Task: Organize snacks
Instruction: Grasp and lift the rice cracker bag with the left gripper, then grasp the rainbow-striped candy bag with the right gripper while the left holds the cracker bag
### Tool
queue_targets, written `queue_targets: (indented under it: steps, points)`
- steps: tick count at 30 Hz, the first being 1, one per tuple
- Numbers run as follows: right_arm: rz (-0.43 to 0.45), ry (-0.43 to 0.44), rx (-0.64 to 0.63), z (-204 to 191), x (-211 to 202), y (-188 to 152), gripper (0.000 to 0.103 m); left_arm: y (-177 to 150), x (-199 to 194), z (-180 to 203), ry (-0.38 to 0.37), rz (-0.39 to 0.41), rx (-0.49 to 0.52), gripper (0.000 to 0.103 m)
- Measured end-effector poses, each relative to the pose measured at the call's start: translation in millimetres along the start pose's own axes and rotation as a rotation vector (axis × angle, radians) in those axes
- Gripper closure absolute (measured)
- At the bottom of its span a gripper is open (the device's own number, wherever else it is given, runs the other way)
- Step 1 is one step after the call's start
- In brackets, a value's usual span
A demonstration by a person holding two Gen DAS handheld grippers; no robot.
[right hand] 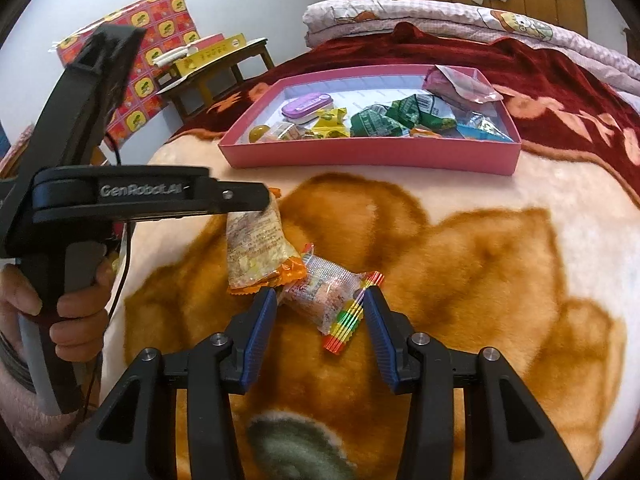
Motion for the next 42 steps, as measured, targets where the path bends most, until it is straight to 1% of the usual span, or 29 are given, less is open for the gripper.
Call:
queue_targets:
  steps: [1, 5, 9, 12, 14, 16, 19, 21, 23, 24, 27, 31, 37, 42]
  points:
    - [0.003, 0.0, -0.007, -1, 0, 0, 0.058, 0, 1, 2, 0.005, 0.0, 0.005, 0.049]
    - [0.01, -0.006, -0.038, -6, 0, -1, 0.067, 1, 4, 8, 0.035, -0.002, 0.023, 0.046]
    - [0.016, -0.015, -0.047, -6, -1, -1, 0.072, -1, 7, 15, 0.038, -0.008, 0.031, 0.045]
    - [0.017, -0.002, -0.05, -7, -1, -1, 0.075, -5, 9, 20, 0.044, -0.022, 0.04, 0.044]
    - [0.018, 0.015, -0.07, -11, -2, -3, 0.077, -7, 10, 23, 0.035, -0.035, 0.04, 0.044]
    - [0.015, 0.034, -0.092, -17, -2, -4, 0.079, -11, 14, 26, 0.014, -0.065, 0.029, 0.044]
    - [0.008, 0.038, -0.117, -23, -1, -7, 0.08, -15, 14, 27, 0.034, -0.075, 0.04, 0.044]
    - [0.003, 0.032, -0.116, -23, 0, -8, 0.08, -18, 13, 26, 0.025, -0.086, 0.038, 0.045]
    - [-0.001, 0.027, -0.102, -19, 1, -8, 0.08, -21, 9, 23, 0.007, -0.085, 0.024, 0.054]
    - [-0.003, 0.022, -0.094, -17, 2, -8, 0.08, -22, 8, 20, -0.006, -0.087, 0.015, 0.061]
    - [-0.007, 0.015, -0.081, -14, 2, -9, 0.08, -26, 4, 15, -0.043, -0.082, -0.002, 0.062]
    - [-0.016, 0.015, -0.075, -13, 2, -12, 0.08, -30, 0, 10, -0.066, -0.082, -0.006, 0.062]
    - [-0.022, 0.013, -0.079, -14, 3, -13, 0.079, -31, -6, 3, -0.111, -0.087, -0.044, 0.062]
    - [-0.027, 0.011, -0.059, -12, 5, -11, 0.079, -32, -20, 1, -0.122, -0.052, 0.005, 0.063]
Point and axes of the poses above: each gripper's, at about its wrist camera, not at the fingertips, and x roughly the way its jaws point, z to its right, y to its top, the point moved 6 cm from there along x, roughly the way its jaws point, and after that the axes turned 4 degrees about x, right-handed, at the moved point
